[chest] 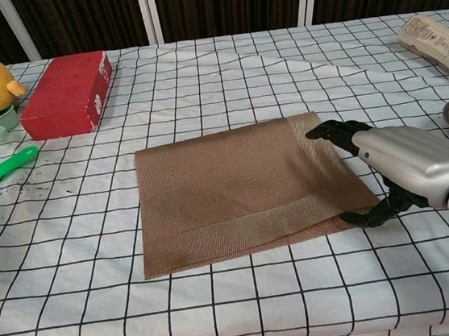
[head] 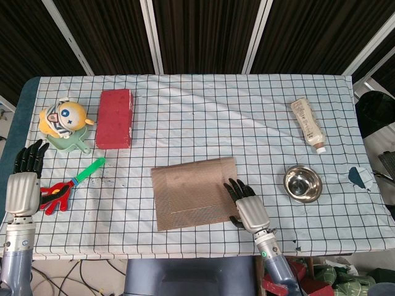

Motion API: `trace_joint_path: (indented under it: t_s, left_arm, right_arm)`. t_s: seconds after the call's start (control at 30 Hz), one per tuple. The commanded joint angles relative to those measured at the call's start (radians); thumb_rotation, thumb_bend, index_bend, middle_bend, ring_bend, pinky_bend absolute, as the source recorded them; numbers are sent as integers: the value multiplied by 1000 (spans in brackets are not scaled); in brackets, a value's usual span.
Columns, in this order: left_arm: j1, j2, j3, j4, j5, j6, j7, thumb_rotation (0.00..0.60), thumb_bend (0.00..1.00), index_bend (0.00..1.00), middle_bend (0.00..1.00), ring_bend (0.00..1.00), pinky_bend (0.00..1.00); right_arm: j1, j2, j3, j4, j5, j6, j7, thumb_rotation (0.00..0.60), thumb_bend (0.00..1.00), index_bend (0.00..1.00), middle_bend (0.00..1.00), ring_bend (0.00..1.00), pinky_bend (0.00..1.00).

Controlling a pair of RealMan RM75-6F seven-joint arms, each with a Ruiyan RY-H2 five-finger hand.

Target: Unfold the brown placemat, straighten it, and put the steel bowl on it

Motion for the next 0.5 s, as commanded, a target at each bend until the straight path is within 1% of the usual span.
trace_joint_path:
  t_s: [0.03,0.27,0.5]
  left_arm:
    - [0,0,0,0,0,1,0,600,0,0,0,0,0]
    - [3,1,0,-2,1,5,-2,600,0,0,0,0,0]
    - [1,2,-1,0,0,2,-4,600,0,0,0,0,0]
  right_arm:
    - [0,0,0,3,3,-2,-1,600,203,98,22,27,160]
    - [2,-12,8,25,16,-16,12,600,204,98,22,27,160]
    - [0,-14,10,33,6,-8,21,600,205,98,22,27,160]
